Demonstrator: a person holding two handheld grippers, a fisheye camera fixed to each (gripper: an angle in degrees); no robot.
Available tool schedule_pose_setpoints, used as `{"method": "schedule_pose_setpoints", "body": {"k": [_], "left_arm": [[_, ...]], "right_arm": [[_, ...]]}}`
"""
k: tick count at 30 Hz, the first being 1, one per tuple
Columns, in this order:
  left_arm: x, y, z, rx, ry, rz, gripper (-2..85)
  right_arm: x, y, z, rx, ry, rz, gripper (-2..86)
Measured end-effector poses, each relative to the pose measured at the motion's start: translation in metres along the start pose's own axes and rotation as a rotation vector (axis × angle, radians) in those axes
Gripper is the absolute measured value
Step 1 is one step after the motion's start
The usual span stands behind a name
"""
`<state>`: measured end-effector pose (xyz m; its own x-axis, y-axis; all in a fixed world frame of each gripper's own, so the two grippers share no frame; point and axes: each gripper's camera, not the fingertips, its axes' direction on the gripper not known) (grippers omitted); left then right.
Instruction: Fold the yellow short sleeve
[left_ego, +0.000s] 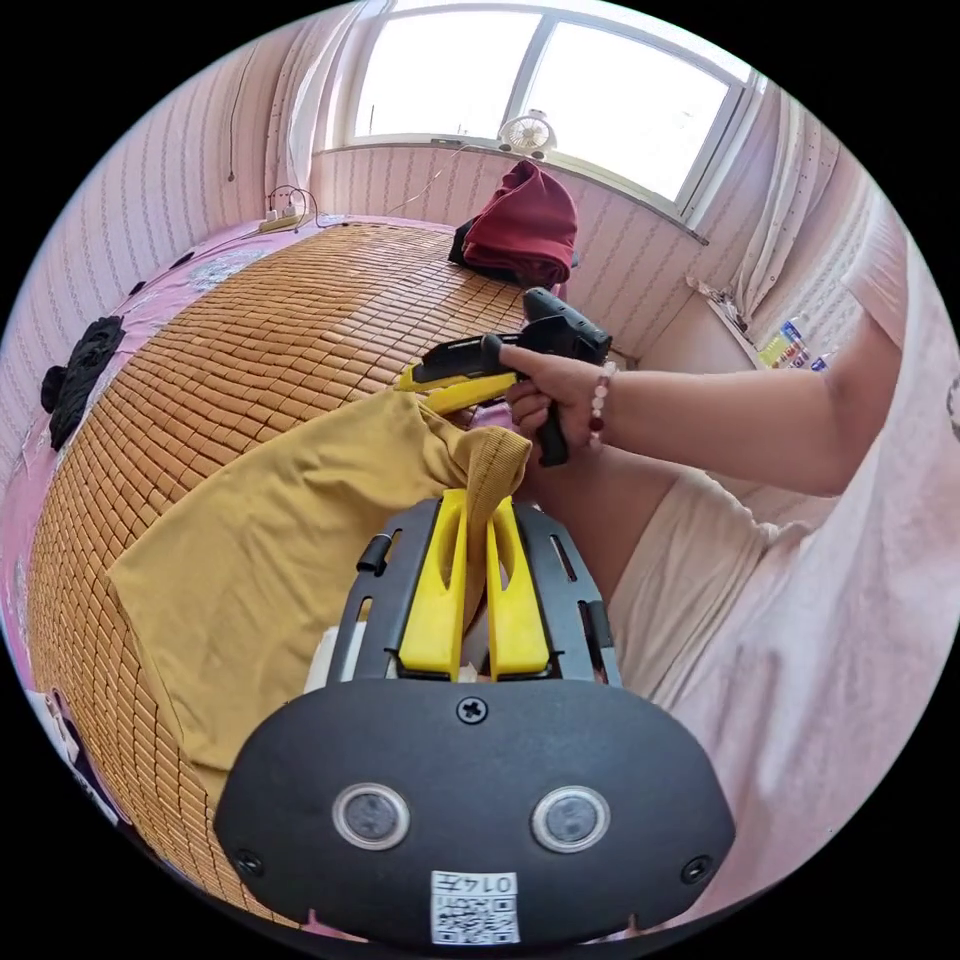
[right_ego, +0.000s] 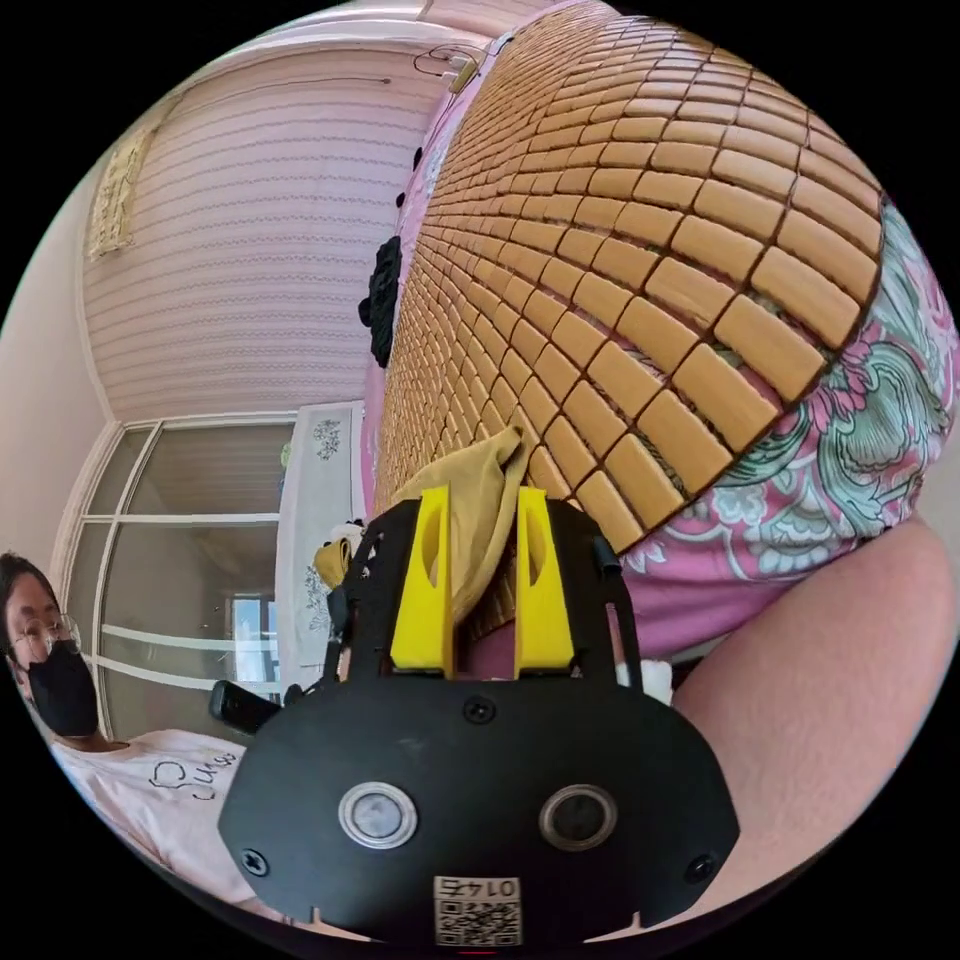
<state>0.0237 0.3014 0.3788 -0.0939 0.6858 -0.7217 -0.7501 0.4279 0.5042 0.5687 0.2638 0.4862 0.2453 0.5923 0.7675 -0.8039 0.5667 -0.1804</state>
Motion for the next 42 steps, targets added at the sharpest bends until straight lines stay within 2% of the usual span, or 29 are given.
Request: {"method": "schedule_pose_setpoints", "body": {"k": [5, 11, 13, 17, 20, 22, 24, 27, 32, 36, 39, 42], "left_arm": [[0.011, 0.014, -0.028, 0.024, -0.035, -0.058, 0.2], [0.021, 0.019, -0.052, 0.147, -0.085, -0.104, 0.2], [0.014, 0.025, -0.060, 0.209, -0.078, -0.193, 0.3], [-0.010, 0.043, -0.067, 0.269, -0.047, -0.400, 0.9], [-0.034, 0.066, -0.077, 0.289, -0.164, -0.578, 2.7], [-0.059, 0.094, -0.078, 0.232, -0.275, -0.757, 5.2], [-0.076, 0.115, -0.074, 0.138, -0.318, -0.855, 7.4], [-0.092, 0.138, -0.072, 0.025, -0.332, -0.953, 8.1], [-0.094, 0.141, -0.082, 0.086, -0.355, -0.943, 7.8], [-0.101, 0.119, -0.064, 0.036, -0.349, -0.880, 9.5], [-0.104, 0.110, -0.042, -0.068, -0.413, -0.855, 9.0], [-0.095, 0.102, -0.042, -0.083, -0.431, -0.798, 6.2]], "right_arm": [[-0.010, 0.018, -0.024, 0.049, -0.121, -0.029, 2.4], [-0.082, 0.020, -0.048, 0.030, -0.070, -0.259, 1.5], [-0.110, 0.015, -0.032, -0.013, -0.045, -0.317, 1.6], [-0.172, 0.005, 0.052, -0.165, 0.038, -0.384, 2.2], [-0.209, 0.009, 0.135, -0.238, 0.110, -0.434, 3.8], [-0.218, 0.014, 0.185, -0.313, 0.155, -0.480, 5.4], [-0.213, 0.019, 0.233, -0.401, 0.252, -0.482, 7.5], [-0.215, 0.027, 0.256, -0.406, 0.352, -0.562, 7.6], [-0.239, 0.045, 0.288, -0.383, 0.519, -0.772, 7.6], [-0.248, 0.064, 0.334, -0.480, 0.619, -0.889, 7.6], [-0.251, 0.073, 0.347, -0.553, 0.613, -0.913, 2.2], [-0.262, 0.083, 0.336, -0.551, 0.547, -0.972, 0.3]]}}
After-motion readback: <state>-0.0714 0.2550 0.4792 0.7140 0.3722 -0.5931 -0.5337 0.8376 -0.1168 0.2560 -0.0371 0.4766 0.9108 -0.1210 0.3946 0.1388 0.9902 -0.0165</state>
